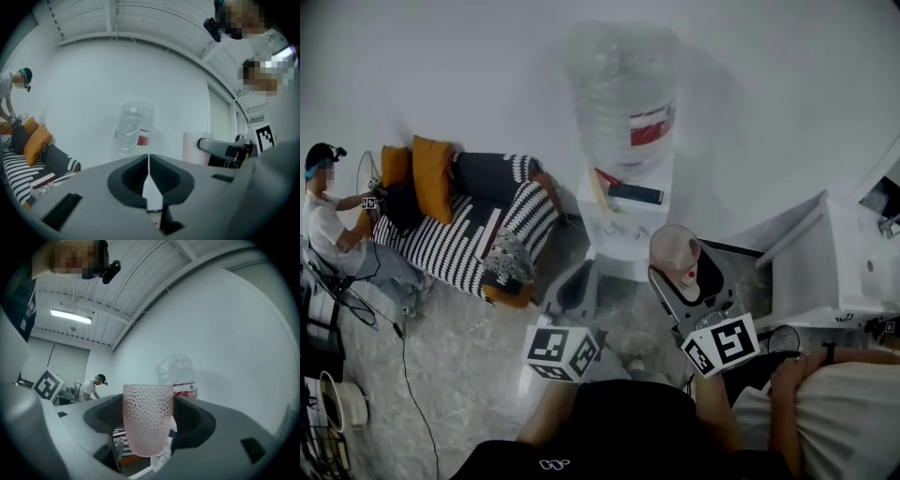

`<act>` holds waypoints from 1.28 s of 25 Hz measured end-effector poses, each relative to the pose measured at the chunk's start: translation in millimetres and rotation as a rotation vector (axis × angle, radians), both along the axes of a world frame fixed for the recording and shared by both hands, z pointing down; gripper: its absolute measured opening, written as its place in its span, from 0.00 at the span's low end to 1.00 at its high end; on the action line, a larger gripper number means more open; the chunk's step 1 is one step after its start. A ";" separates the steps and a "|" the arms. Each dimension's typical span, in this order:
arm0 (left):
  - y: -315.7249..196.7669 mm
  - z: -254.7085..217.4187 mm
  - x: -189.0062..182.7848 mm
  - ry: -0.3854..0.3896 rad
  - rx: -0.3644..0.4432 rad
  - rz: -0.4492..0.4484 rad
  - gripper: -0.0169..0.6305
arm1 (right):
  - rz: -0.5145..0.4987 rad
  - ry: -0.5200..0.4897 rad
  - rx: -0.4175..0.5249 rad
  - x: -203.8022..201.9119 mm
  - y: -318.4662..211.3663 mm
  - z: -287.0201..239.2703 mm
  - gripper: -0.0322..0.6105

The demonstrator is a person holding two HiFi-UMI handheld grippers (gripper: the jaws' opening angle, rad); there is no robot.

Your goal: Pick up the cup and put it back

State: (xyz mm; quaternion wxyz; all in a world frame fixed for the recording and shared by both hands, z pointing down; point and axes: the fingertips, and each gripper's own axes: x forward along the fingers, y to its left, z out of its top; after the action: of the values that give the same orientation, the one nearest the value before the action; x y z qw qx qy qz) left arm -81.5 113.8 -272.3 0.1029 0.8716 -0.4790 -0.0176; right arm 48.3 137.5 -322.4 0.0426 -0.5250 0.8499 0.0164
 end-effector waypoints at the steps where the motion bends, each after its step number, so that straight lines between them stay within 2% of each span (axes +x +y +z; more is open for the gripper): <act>1: -1.6 -1.1 1.8 0.000 0.003 0.005 0.05 | 0.001 -0.002 0.001 -0.2 -1.4 -0.2 0.58; 11: -18.6 10.3 -0.7 0.011 -0.023 0.016 0.05 | -0.009 0.009 -0.036 -10.6 -18.1 14.5 0.58; 25: -92.7 50.2 -38.7 -0.009 -0.109 0.030 0.05 | -0.044 0.013 -0.100 -49.9 -96.8 47.6 0.58; 32: -117.0 86.7 -33.2 -0.030 -0.135 0.039 0.05 | -0.069 -0.009 -0.116 -56.3 -118.4 84.3 0.58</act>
State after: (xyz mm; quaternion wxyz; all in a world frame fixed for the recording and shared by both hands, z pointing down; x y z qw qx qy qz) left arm -114.7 -3.2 -185.7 0.1546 0.8721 -0.4634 0.0301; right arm -8.0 19.1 -238.1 0.0167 -0.4971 0.8668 -0.0368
